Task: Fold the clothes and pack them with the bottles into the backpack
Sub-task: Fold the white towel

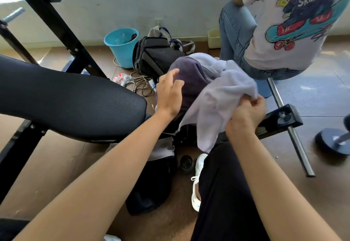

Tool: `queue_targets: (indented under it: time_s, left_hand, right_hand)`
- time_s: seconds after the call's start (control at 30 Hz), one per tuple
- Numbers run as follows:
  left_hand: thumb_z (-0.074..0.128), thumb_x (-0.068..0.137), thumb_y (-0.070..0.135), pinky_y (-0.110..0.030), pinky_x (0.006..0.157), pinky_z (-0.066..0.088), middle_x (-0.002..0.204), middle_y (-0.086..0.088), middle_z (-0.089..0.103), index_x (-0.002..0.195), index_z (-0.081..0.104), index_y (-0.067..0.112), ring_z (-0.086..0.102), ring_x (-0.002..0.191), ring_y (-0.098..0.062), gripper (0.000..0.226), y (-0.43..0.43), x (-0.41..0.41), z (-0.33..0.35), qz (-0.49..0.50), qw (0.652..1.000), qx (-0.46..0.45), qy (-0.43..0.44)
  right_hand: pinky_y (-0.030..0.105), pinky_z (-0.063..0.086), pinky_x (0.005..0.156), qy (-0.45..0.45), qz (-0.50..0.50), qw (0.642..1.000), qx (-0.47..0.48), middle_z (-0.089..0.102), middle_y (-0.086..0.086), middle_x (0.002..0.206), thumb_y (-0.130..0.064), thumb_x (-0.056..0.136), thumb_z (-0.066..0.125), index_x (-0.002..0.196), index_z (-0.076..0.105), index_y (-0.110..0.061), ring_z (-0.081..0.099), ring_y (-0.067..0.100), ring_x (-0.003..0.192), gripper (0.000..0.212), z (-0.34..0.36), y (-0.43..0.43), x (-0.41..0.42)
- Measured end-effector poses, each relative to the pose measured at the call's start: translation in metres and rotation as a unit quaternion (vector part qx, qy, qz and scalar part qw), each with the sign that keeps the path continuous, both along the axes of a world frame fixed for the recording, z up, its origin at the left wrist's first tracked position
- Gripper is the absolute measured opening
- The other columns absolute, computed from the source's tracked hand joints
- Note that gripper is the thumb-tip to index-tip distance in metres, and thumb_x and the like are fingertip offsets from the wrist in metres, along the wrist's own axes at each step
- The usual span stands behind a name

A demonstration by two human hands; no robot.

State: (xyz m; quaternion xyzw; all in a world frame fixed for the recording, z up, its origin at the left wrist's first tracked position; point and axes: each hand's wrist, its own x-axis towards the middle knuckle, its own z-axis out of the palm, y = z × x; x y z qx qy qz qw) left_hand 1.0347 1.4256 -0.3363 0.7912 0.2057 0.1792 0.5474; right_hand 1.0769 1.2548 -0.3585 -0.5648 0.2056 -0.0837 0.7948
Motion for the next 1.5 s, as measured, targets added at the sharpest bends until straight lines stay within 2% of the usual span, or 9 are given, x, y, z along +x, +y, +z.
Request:
queue_targets:
  time_s: [0.13, 0.27, 0.4, 0.63, 0.8, 0.97, 1.13, 1.3, 1.5]
  left_hand:
    - [0.041, 0.102, 0.021, -0.021, 0.116, 0.026, 0.152, -0.01, 0.051, 0.147, 0.051, 0.006, 0.043, 0.143, -0.021, 0.048, 0.007, 0.02, -0.01, -0.102, 0.991, 0.052, 0.065]
    - [0.041, 0.107, 0.012, -0.033, 0.123, 0.022, 0.165, -0.012, 0.032, 0.155, 0.04, 0.009, 0.028, 0.153, -0.028, 0.049, 0.014, 0.039, -0.017, -0.13, 0.975, 0.167, 0.07]
    - [0.044, 0.105, 0.009, -0.037, 0.125, 0.015, 0.168, -0.011, 0.022, 0.158, 0.034, 0.012, 0.018, 0.156, -0.028, 0.055, 0.015, 0.06, -0.014, -0.155, 0.962, 0.213, 0.071]
    - [0.053, 0.095, 0.017, -0.04, 0.125, 0.016, 0.163, -0.012, 0.034, 0.157, 0.035, 0.009, 0.028, 0.149, -0.032, 0.064, 0.017, 0.08, 0.004, -0.243, 0.884, 0.386, 0.102]
    - [0.055, 0.085, 0.023, -0.042, 0.118, 0.035, 0.149, -0.014, 0.053, 0.146, 0.052, 0.009, 0.047, 0.139, -0.028, 0.063, 0.029, 0.057, 0.006, -0.209, 0.924, 0.317, 0.042]
    - [0.061, 0.084, 0.014, -0.035, 0.122, 0.027, 0.155, -0.013, 0.048, 0.147, 0.052, 0.007, 0.04, 0.146, -0.025, 0.064, 0.039, 0.009, -0.007, -0.169, 0.95, 0.258, 0.04]
    - [0.06, 0.081, 0.027, -0.033, 0.109, 0.045, 0.133, -0.003, 0.066, 0.137, 0.063, 0.013, 0.059, 0.121, -0.015, 0.057, 0.049, -0.072, -0.027, -0.12, 0.983, 0.124, 0.063]
    - [0.064, 0.085, 0.04, -0.026, 0.083, 0.053, 0.106, 0.005, 0.073, 0.117, 0.068, 0.019, 0.067, 0.097, -0.007, 0.039, 0.06, -0.17, -0.051, -0.094, 0.983, -0.133, 0.087]
    - [0.077, 0.085, 0.042, -0.037, 0.082, 0.058, 0.105, -0.008, 0.077, 0.11, 0.075, 0.01, 0.073, 0.095, -0.023, 0.04, 0.077, -0.265, -0.062, -0.051, 0.979, -0.149, 0.126]
  right_hand:
    - [0.021, 0.055, 0.08, -0.018, -0.136, 0.989, -0.061, 0.063, -0.002, 0.104, -0.014, 0.099, 0.044, 0.115, 0.056, -0.012, 0.063, 0.013, 0.092, 0.02, 0.014, -0.011, -0.033]
    - [0.024, 0.046, 0.075, 0.047, 0.103, 0.988, -0.109, 0.06, -0.006, 0.092, -0.016, 0.101, 0.044, 0.092, 0.061, -0.025, 0.056, 0.012, 0.09, 0.022, -0.002, 0.005, -0.079]
    - [0.028, 0.046, 0.073, 0.109, 0.296, 0.94, -0.132, 0.062, 0.0, 0.097, -0.014, 0.099, 0.046, 0.102, 0.065, -0.014, 0.058, 0.012, 0.093, 0.02, -0.021, 0.024, -0.086]
    - [0.035, 0.047, 0.075, 0.145, 0.394, 0.902, -0.098, 0.064, 0.008, 0.09, -0.017, 0.094, 0.056, 0.092, 0.067, -0.008, 0.058, 0.019, 0.086, 0.014, -0.046, 0.043, -0.093]
    - [0.04, 0.049, 0.082, 0.154, 0.415, 0.893, -0.08, 0.067, 0.009, 0.094, -0.022, 0.085, 0.059, 0.082, 0.069, -0.02, 0.062, 0.024, 0.094, 0.011, -0.046, 0.044, -0.091]
    - [0.049, 0.052, 0.098, 0.156, 0.425, 0.884, -0.116, 0.07, 0.012, 0.109, -0.018, 0.094, 0.057, 0.098, 0.07, -0.013, 0.065, 0.028, 0.108, 0.014, -0.044, 0.047, -0.093]
    - [0.038, 0.049, 0.079, 0.096, 0.47, 0.874, -0.078, 0.067, 0.007, 0.091, -0.018, 0.094, 0.064, 0.096, 0.069, -0.008, 0.063, 0.023, 0.091, 0.011, -0.043, 0.054, -0.097]
    - [0.032, 0.049, 0.073, 0.045, 0.564, 0.824, -0.024, 0.067, 0.005, 0.09, -0.024, 0.096, 0.069, 0.099, 0.067, -0.008, 0.063, 0.02, 0.086, 0.017, -0.033, 0.074, -0.115]
    - [0.043, 0.053, 0.08, 0.027, 0.672, 0.738, -0.053, 0.067, 0.015, 0.097, -0.031, 0.094, 0.07, 0.108, 0.064, 0.006, 0.065, 0.028, 0.09, 0.039, -0.033, 0.099, -0.15]
